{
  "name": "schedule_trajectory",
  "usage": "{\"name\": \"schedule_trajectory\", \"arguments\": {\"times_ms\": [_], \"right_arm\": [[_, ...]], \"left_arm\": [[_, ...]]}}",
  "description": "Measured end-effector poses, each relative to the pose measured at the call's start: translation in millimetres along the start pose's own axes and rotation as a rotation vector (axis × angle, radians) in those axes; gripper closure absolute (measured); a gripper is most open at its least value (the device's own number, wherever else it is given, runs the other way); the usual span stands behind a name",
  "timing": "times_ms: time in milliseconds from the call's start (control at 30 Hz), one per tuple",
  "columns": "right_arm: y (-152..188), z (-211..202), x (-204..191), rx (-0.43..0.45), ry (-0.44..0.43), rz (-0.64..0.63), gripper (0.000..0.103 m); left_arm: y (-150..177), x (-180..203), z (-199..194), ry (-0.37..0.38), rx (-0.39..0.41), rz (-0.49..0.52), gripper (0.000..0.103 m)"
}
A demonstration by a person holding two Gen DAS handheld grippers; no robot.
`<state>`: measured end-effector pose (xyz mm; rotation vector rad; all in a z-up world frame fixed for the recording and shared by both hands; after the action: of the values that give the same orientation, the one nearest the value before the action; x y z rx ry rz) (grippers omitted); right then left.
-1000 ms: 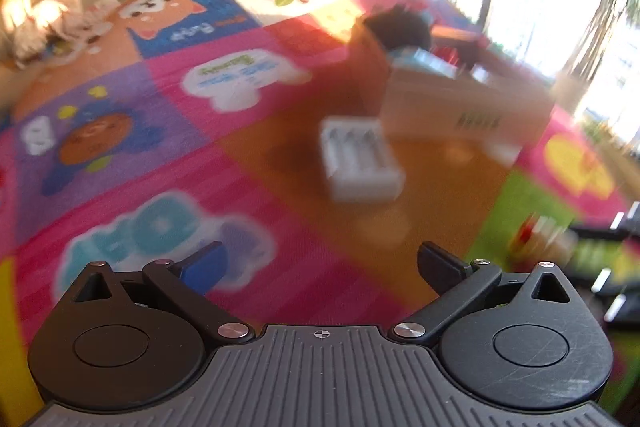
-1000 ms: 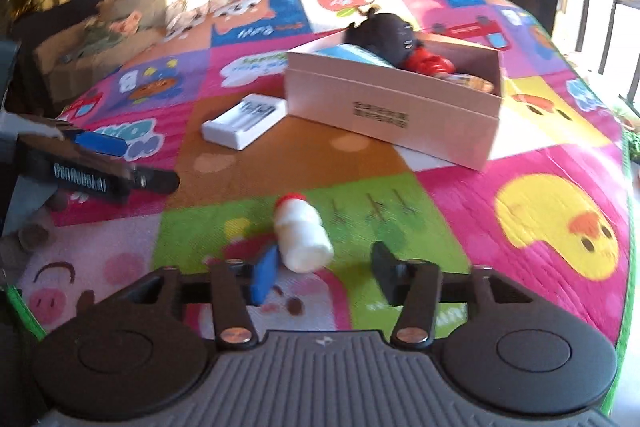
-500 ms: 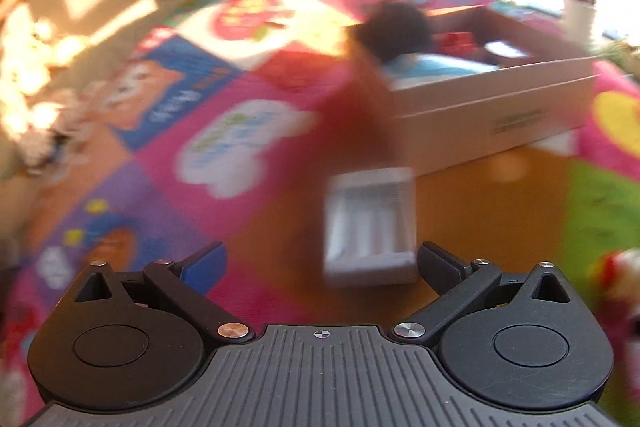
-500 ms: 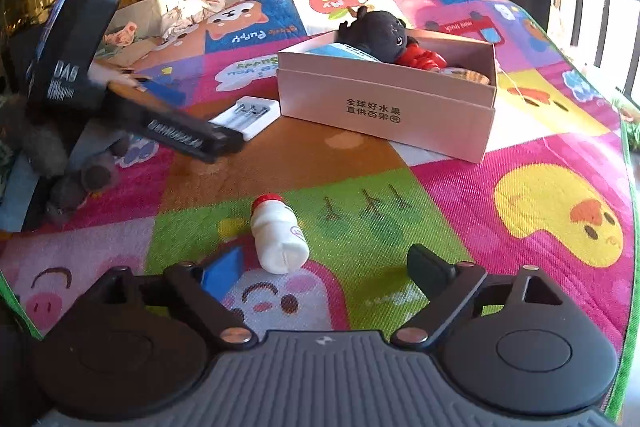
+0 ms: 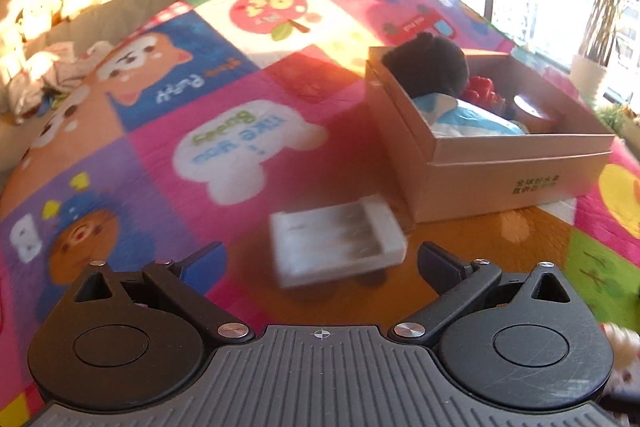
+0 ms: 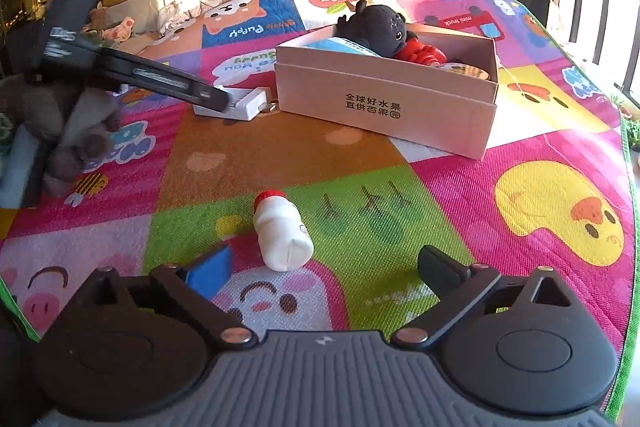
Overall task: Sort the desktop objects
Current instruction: 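Grasp the red-capped bottle with the right tool while the left grasps the white battery holder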
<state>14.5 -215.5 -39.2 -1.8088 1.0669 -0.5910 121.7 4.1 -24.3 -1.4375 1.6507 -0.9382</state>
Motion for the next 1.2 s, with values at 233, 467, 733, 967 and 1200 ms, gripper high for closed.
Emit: {"name": "schedule_trajectory", "arguments": {"times_ms": [233, 467, 733, 967, 1200], "right_arm": [[0.4, 0.5, 1.1, 0.001, 0.005, 0.002, 0.004], [-1.3, -0.3, 0.2, 0.009, 0.015, -0.008, 0.004], [-13.6, -0.9, -11.4, 0.034, 0.003, -0.069, 0.023], [-17.3, 12.7, -26.0, -0.023, -0.020, -0.135, 0.055], [-18.5, 13.2, -32.3, -0.055, -0.040, -0.132, 0.078]], "left_arm": [[2.1, 9.2, 34.5, -0.033, -0.036, 0.037, 0.000], [3.1, -4.7, 22.5, 0.001, -0.034, -0.035, 0.015], [30.4, -4.8, -59.2, 0.122, -0.019, -0.062, 0.017], [64.0, 6.9, -103.0, 0.164, -0.034, -0.037, 0.007], [61.0, 11.2, -94.4, 0.151, -0.016, 0.002, 0.003]]}}
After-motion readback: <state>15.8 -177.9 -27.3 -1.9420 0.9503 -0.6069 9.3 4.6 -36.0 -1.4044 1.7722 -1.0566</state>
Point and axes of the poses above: each gripper's, at about its wrist camera, not at the fingertips, and z roughly the way its jaws point, x to its right, y to its underside, the point moved 7 cm from there along z, roughly the way its jaws point, and after that the axes turned 13 degrees about x, right-handed, at the moved point
